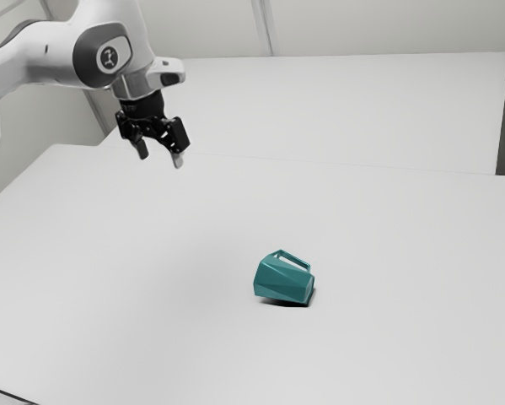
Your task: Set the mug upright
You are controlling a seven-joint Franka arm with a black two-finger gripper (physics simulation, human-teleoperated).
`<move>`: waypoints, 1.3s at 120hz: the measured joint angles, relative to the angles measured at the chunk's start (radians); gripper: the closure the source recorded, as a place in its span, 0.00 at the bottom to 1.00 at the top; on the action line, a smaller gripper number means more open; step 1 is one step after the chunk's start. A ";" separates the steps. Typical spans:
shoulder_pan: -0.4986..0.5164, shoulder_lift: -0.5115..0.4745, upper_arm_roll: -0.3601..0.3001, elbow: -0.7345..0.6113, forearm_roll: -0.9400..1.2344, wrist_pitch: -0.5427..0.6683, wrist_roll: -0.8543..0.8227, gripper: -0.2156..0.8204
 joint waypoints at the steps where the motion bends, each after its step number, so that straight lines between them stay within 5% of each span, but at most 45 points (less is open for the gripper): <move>1: 0.000 0.001 0.001 0.000 0.000 0.001 0.000 0.21; 32: 0.021 -0.069 0.013 -0.116 -0.009 0.065 -0.008 0.21; 78: 0.004 -0.089 0.023 -0.441 -0.219 0.458 -0.033 0.21; 120: 0.013 0.008 -0.005 -0.484 -0.442 0.659 -0.043 0.21; 156: 0.001 0.026 -0.061 -0.513 -0.526 0.707 0.022 0.21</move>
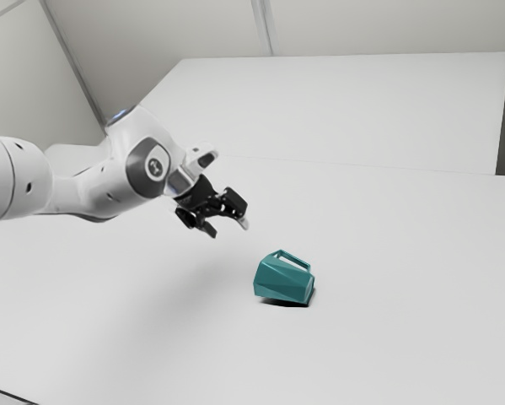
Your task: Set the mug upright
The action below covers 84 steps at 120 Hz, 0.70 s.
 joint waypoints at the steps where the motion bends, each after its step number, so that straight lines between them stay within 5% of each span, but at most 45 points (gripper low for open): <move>1: -0.002 0.002 -0.001 0.000 -0.001 0.001 0.003 0.22; 84: -0.136 0.051 -0.028 -0.055 -0.150 0.105 0.142 0.22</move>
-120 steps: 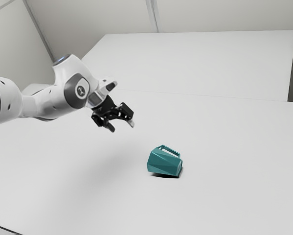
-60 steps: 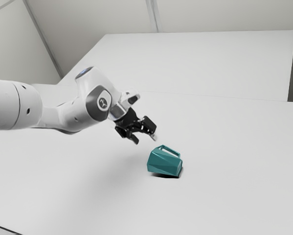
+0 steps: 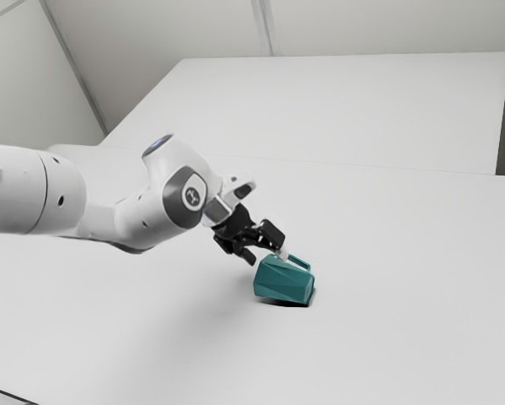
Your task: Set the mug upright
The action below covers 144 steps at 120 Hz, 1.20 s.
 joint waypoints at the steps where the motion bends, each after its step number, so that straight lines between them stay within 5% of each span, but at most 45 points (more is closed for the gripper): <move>1: 0.000 0.000 -0.001 -0.002 -0.001 0.001 0.001 0.22; 144: -0.005 0.002 -0.117 -0.002 -0.045 0.077 0.050 0.38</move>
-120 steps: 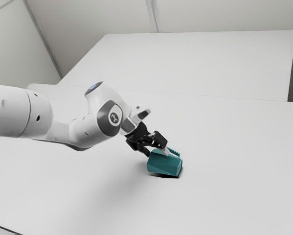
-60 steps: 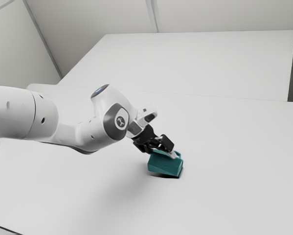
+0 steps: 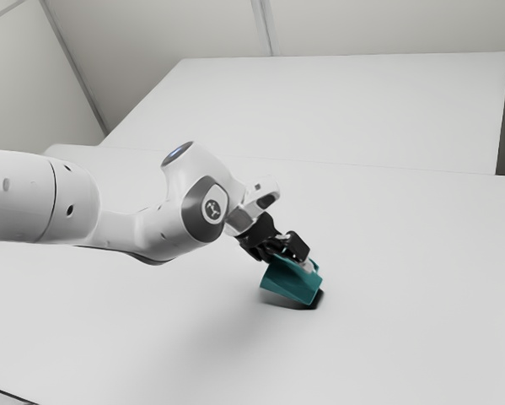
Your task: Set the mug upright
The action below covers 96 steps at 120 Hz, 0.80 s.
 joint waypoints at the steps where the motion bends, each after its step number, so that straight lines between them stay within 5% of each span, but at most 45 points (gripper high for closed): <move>1: 0.001 0.000 -0.001 0.000 0.000 0.000 0.000 0.38; 55: -0.006 -0.006 -0.050 0.034 0.004 0.007 -0.030 0.85; 96: -0.003 -0.008 -0.051 0.035 0.018 0.009 -0.075 0.94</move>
